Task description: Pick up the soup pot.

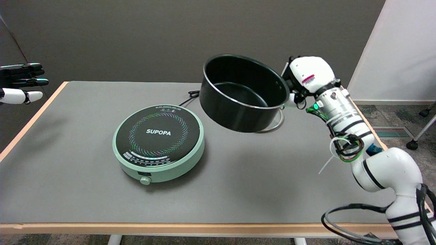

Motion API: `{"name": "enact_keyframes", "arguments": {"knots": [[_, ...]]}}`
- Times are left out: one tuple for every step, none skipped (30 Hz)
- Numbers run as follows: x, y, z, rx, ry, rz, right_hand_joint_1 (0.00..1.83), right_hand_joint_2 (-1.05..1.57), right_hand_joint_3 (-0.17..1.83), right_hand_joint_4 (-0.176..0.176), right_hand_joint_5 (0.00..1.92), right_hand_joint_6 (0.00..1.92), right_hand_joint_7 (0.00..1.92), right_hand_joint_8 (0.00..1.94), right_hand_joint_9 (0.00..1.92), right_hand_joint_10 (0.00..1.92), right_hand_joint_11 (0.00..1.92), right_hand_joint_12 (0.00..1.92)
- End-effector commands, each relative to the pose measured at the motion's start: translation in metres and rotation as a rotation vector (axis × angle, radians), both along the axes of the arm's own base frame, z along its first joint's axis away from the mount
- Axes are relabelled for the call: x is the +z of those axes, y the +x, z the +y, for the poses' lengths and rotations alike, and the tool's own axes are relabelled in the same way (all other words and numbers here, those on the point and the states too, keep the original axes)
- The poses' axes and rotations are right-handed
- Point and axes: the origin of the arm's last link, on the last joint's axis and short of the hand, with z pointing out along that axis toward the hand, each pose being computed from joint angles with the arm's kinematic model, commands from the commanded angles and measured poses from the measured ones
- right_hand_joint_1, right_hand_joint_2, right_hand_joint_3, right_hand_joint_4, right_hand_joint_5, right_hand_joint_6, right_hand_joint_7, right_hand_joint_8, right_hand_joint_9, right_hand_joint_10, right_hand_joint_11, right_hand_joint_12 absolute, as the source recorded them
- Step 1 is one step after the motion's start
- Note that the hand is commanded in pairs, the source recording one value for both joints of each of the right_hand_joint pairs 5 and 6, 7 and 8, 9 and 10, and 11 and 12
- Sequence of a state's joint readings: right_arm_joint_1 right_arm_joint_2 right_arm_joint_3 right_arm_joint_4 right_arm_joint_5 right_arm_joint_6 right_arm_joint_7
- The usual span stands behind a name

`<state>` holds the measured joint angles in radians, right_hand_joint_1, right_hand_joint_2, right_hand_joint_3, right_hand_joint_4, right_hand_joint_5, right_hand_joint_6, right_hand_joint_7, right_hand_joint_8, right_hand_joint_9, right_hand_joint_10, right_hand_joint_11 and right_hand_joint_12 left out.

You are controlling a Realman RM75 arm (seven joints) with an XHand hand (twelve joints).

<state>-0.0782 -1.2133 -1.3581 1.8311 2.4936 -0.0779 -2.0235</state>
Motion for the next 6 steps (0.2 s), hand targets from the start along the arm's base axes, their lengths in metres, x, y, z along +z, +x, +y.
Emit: {"name": "enact_keyframes", "arguments": {"knots": [[-0.032,0.038,-0.047,0.106,0.135,0.197,0.99,1.16,0.86,-0.053,1.86,1.86,1.86,1.86,1.86,1.86,1.86,1.86],[-0.035,0.038,-0.05,0.103,0.141,0.207,0.99,1.16,0.86,-0.053,1.86,1.86,1.86,1.86,1.86,1.86,1.86,1.86],[-0.039,0.037,-0.055,0.101,0.155,0.221,0.99,1.16,0.86,-0.053,1.86,1.86,1.86,1.86,1.86,1.86,1.86,1.86],[-0.042,0.037,-0.06,0.101,0.166,0.23,0.99,1.16,0.86,-0.053,1.86,1.86,1.86,1.86,1.86,1.86,1.86,1.86],[-0.044,0.036,-0.064,0.097,0.173,0.23,0.99,1.16,0.86,-0.053,1.86,1.86,1.86,1.86,1.86,1.86,1.86,1.86],[-0.048,0.035,-0.071,0.092,0.186,0.23,0.99,1.16,0.86,-0.053,1.86,1.86,1.86,1.86,1.86,1.86,1.86,1.86]]}}
